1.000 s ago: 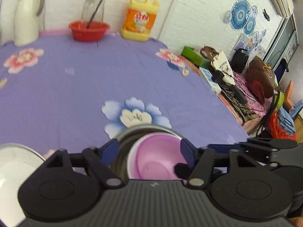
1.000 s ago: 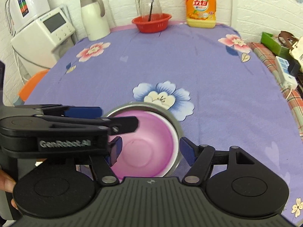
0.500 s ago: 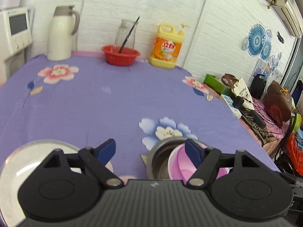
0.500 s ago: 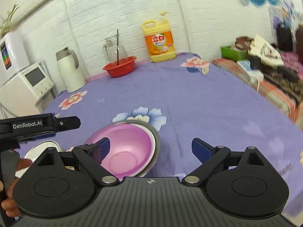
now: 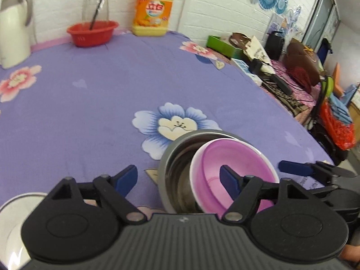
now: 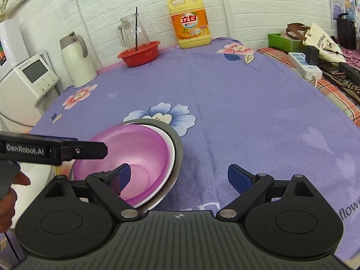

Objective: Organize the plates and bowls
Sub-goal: 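Lower the pink bowl into the white bowl and open the left tool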

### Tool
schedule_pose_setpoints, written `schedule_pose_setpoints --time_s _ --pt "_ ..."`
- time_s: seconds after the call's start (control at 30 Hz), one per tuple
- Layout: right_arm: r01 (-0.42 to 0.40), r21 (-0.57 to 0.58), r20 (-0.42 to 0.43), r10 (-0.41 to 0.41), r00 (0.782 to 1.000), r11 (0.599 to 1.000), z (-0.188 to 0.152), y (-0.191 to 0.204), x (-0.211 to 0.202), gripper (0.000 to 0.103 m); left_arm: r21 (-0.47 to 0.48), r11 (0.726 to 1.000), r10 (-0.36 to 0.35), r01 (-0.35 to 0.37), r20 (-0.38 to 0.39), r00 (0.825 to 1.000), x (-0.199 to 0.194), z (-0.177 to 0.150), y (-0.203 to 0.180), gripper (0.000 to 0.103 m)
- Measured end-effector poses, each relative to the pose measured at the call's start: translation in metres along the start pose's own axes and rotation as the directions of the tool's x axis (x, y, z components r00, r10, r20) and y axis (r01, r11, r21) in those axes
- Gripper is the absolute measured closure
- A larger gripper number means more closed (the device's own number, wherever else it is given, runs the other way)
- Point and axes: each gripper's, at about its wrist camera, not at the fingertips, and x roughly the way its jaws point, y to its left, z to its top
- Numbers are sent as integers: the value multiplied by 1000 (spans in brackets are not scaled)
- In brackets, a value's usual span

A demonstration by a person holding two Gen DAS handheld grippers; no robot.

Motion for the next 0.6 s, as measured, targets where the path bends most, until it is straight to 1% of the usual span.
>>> schedule_pose_setpoints --time_s 0.03,0.07,0.17,0.3,0.33,0.43,0.6 --pt "1 -13 -10 -1 1000 1000 1 1 3 0 3 1000 -22 22 -15 1000 5 2 2 30" --pt "2 -26 -19 -3 1000 1000 1 3 7 0 1 1000 -25 25 -32 999 10 3 3 30" --pt "-2 -42 -35 0 999 999 2 5 13 0 23 1000 17 -16 -56 998 23 4 4 30" --pt "-11 -45 -65 8 998 999 0 7 24 0 41 999 23 -20 -73 997 34 3 0 32" --pt "-10 -51 -57 7 998 999 0 8 24 0 52 998 34 -30 -76 997 36 2 -2 31" --pt "-12 -51 -54 9 998 999 0 9 26 0 67 997 37 -32 -74 997 37 2 -3 31" --pt "-11 -31 -12 10 1000 999 -5 7 24 0 53 998 25 -21 -86 996 38 4 0 30"
